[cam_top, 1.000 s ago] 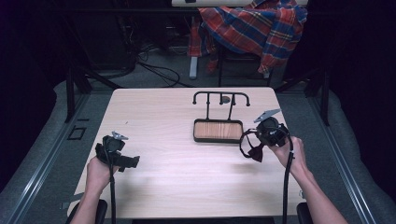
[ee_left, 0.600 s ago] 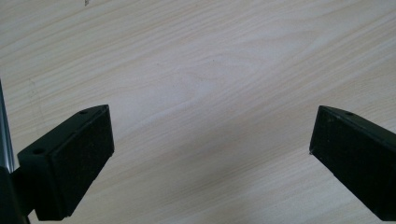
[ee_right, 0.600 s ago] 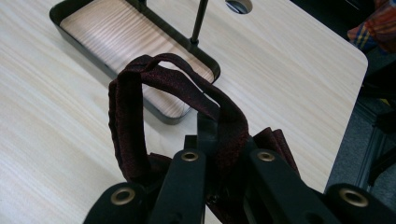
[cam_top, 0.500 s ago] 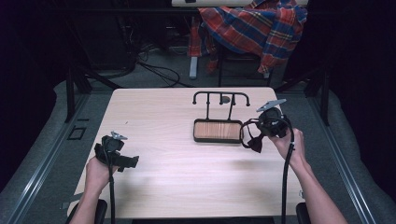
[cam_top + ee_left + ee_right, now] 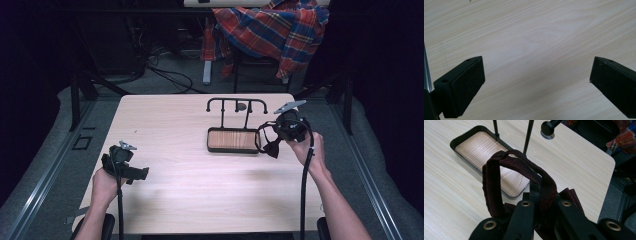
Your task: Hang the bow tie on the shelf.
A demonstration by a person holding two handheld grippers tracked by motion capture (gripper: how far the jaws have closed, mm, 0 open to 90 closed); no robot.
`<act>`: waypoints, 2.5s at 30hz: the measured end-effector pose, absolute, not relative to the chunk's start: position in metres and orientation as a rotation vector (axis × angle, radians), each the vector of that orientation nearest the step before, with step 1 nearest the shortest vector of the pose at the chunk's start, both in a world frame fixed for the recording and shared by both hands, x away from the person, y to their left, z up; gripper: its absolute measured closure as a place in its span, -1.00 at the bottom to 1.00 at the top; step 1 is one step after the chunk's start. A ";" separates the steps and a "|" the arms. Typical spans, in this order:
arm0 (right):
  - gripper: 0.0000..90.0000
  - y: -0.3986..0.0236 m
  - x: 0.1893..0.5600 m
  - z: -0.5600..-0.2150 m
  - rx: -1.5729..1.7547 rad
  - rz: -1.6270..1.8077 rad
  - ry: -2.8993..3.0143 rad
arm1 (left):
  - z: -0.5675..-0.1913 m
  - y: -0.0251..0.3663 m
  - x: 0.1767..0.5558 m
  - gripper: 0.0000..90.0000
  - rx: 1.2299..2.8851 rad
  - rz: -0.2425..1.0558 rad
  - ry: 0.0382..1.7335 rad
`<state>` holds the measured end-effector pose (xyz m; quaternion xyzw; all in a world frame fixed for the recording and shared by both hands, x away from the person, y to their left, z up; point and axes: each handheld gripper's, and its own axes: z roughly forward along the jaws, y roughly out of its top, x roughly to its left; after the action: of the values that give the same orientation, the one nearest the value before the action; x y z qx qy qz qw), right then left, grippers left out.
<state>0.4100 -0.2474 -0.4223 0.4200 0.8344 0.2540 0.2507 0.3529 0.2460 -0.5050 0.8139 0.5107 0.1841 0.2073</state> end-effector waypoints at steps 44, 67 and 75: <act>0.96 -0.248 0.439 -0.402 1.180 0.762 2.155 | -0.506 0.245 0.353 -1.00 2.276 0.507 1.412; 0.96 -0.245 0.466 -0.422 1.257 0.751 2.120 | -0.506 0.244 0.353 -1.00 2.284 0.502 1.408; 0.95 -0.246 0.471 -0.435 1.292 0.756 2.142 | -0.507 0.243 0.353 -1.00 2.279 0.503 1.410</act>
<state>0.4710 -0.2459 -0.4353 0.4772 0.7912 0.2793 0.2611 0.3533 0.2433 -0.5066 0.8180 0.5059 0.1805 0.2059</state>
